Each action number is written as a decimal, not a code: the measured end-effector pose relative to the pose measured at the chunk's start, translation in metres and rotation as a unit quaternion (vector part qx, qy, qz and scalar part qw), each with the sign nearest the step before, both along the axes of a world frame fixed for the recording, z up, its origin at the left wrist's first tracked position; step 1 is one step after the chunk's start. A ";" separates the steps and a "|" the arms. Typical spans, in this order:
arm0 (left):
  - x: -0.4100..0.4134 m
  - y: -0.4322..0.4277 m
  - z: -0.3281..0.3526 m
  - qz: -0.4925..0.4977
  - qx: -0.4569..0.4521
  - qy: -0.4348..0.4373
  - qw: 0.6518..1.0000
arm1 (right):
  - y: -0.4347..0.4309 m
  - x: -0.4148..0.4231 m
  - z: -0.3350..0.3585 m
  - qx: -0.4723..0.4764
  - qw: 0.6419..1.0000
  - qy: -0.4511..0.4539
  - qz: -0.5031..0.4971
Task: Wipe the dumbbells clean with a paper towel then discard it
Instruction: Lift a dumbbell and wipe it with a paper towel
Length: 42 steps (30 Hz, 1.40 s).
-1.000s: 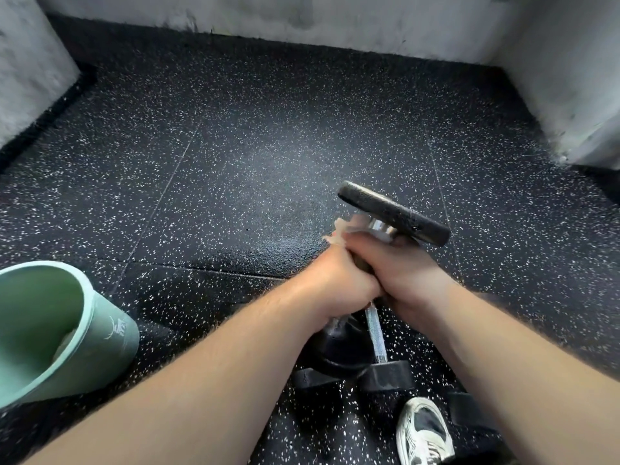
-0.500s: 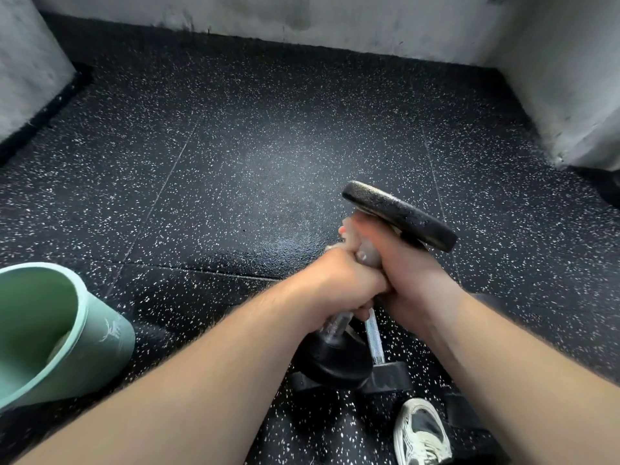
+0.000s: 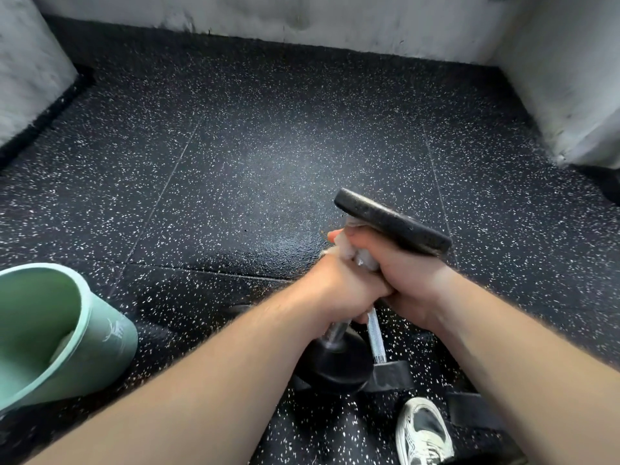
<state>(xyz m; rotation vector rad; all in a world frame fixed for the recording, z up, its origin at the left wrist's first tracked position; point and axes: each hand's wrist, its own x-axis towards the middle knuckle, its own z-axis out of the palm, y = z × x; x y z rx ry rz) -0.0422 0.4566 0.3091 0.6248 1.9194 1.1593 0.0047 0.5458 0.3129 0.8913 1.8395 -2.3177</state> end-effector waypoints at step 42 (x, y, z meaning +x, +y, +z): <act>-0.033 0.002 0.005 0.271 0.079 -0.281 0.917 | 0.031 0.024 0.014 0.327 0.938 -0.106 0.042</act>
